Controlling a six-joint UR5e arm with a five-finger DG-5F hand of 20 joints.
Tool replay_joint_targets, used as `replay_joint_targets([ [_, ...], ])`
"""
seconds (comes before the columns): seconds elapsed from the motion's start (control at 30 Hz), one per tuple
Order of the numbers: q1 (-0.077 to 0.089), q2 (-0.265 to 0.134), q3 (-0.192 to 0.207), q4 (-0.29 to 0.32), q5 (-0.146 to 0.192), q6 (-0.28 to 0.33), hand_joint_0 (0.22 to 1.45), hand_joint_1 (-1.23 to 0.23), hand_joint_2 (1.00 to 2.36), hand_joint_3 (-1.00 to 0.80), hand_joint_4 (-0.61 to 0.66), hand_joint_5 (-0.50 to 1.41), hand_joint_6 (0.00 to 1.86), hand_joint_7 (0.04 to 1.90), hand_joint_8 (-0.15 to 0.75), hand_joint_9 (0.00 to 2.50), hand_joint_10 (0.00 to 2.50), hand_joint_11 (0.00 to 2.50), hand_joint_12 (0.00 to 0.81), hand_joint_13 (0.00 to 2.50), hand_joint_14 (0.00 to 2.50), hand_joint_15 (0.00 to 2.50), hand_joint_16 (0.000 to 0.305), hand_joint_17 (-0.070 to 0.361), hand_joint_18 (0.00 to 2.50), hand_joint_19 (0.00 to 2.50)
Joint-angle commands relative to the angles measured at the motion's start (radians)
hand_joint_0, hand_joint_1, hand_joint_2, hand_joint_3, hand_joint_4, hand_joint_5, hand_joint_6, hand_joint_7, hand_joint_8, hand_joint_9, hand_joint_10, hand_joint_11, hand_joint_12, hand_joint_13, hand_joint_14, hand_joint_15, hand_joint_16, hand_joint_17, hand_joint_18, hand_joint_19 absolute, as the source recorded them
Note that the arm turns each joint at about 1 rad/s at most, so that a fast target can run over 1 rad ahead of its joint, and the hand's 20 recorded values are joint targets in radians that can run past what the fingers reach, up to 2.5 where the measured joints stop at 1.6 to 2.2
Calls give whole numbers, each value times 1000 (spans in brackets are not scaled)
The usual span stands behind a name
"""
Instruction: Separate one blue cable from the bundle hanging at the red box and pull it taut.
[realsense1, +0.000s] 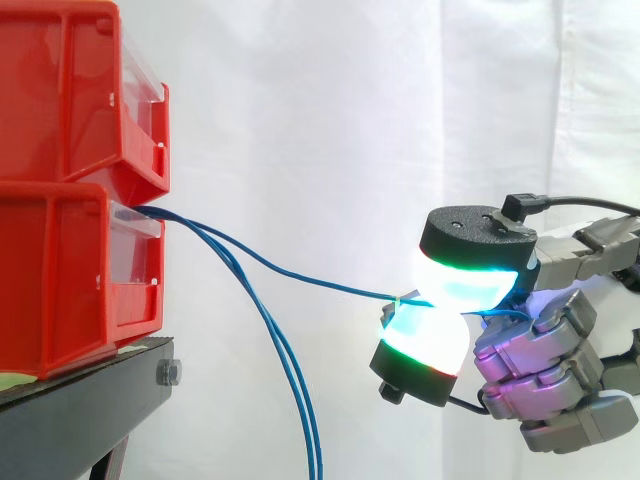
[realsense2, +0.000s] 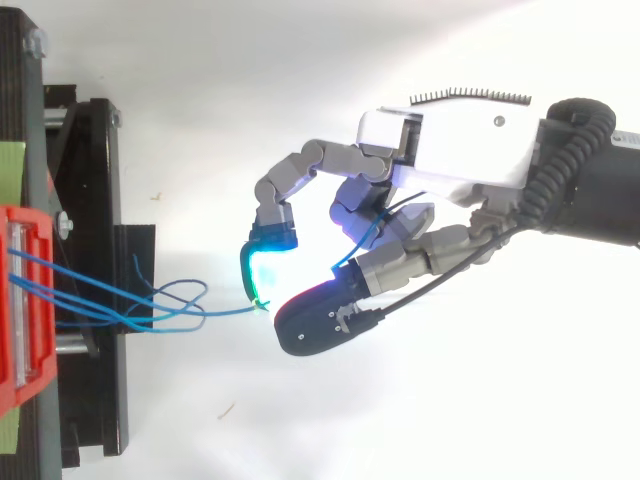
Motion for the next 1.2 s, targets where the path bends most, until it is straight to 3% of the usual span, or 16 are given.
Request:
replay_joint_targets([
  [0.0,0,0,0,0,0,-1,659,-766,1029,-11,-308,-169,911,1200,305,1071,2099,1420,321,870,2284,1549,39,87,1340,1578],
  [0.2,0,0,0,0,0,-1,671,-773,1030,34,-333,-167,911,1341,301,1057,2101,1433,325,874,2282,1556,39,88,1336,1585],
  [0.4,0,0,0,0,0,-1,683,-768,1030,-1,-324,-178,933,1238,301,1013,2151,1396,321,869,2284,1557,39,89,1334,1553],
  [1.17,0,0,0,0,0,-2,674,-754,1029,25,-307,-173,931,1257,313,998,2129,1389,327,852,2281,1574,41,92,1306,1534],
])
